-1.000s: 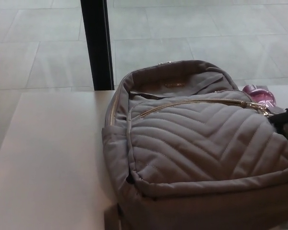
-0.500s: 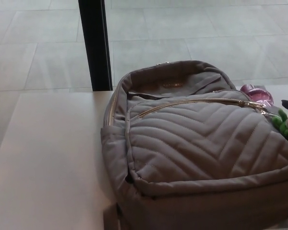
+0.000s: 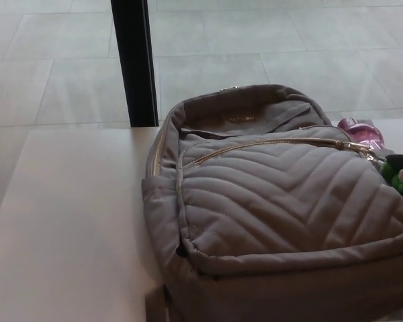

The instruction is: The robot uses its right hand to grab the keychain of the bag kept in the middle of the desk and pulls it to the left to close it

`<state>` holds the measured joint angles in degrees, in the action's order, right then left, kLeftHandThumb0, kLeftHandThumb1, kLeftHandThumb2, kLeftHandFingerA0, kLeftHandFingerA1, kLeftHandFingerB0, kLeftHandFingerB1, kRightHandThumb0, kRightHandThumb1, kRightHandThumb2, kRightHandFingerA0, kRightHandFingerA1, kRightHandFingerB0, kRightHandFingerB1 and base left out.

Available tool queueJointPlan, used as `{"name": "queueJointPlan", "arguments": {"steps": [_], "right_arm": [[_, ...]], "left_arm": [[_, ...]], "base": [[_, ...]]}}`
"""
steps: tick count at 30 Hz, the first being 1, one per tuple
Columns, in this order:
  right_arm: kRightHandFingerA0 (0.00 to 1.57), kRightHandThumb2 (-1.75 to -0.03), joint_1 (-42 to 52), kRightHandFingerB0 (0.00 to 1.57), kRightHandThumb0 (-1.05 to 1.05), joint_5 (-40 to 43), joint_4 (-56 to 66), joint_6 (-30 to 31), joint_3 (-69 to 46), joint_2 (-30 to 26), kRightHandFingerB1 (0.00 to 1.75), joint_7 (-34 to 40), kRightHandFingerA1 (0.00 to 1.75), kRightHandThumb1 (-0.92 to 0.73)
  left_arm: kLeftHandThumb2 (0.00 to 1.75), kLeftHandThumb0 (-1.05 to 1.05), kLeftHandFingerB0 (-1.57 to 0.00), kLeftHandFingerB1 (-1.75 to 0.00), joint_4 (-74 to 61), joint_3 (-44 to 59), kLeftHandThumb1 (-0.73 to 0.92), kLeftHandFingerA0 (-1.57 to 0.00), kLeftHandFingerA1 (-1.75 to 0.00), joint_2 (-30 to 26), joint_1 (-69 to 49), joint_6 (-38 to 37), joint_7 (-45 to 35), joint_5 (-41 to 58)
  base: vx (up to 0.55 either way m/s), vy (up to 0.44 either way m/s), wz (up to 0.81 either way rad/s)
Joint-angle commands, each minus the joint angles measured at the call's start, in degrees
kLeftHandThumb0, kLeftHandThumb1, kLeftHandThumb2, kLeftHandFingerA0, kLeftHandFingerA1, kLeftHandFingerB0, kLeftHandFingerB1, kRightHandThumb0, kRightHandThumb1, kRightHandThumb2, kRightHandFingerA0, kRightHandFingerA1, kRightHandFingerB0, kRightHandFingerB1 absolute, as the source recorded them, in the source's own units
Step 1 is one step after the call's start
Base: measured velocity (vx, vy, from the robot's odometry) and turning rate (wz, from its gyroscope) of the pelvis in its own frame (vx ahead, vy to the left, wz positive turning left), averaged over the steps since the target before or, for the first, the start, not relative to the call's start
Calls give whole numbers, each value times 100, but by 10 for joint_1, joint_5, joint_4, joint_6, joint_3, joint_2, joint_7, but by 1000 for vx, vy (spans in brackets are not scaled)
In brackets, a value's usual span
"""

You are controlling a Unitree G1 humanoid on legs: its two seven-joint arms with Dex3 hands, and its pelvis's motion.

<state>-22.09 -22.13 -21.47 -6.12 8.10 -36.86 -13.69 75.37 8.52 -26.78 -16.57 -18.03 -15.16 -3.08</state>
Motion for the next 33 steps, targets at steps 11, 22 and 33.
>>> {"name": "queueJointPlan", "arguments": {"steps": [11,22,33], "right_arm": [[84,-108,10,80,-4,5,-51,-52,2,7,141,17,162,-58],[80,-118,16,73,-7,31,-77,-101,-27,47,163,71,174,-54],[94,-126,5,87,-11,66,-89,-126,-122,146,146,225,161,-39]], "left_arm": [[88,-105,-59,-102,-2,10,86,-74,-110,4,-2,-1,-8,11],[85,-105,-55,-100,-1,8,90,-66,-110,2,-10,-6,-10,-1],[86,-105,-54,-102,4,1,90,-64,-115,0,-9,-10,-5,-6]], "base": [[0,0,0],[0,0,0],[0,0,0]]}}
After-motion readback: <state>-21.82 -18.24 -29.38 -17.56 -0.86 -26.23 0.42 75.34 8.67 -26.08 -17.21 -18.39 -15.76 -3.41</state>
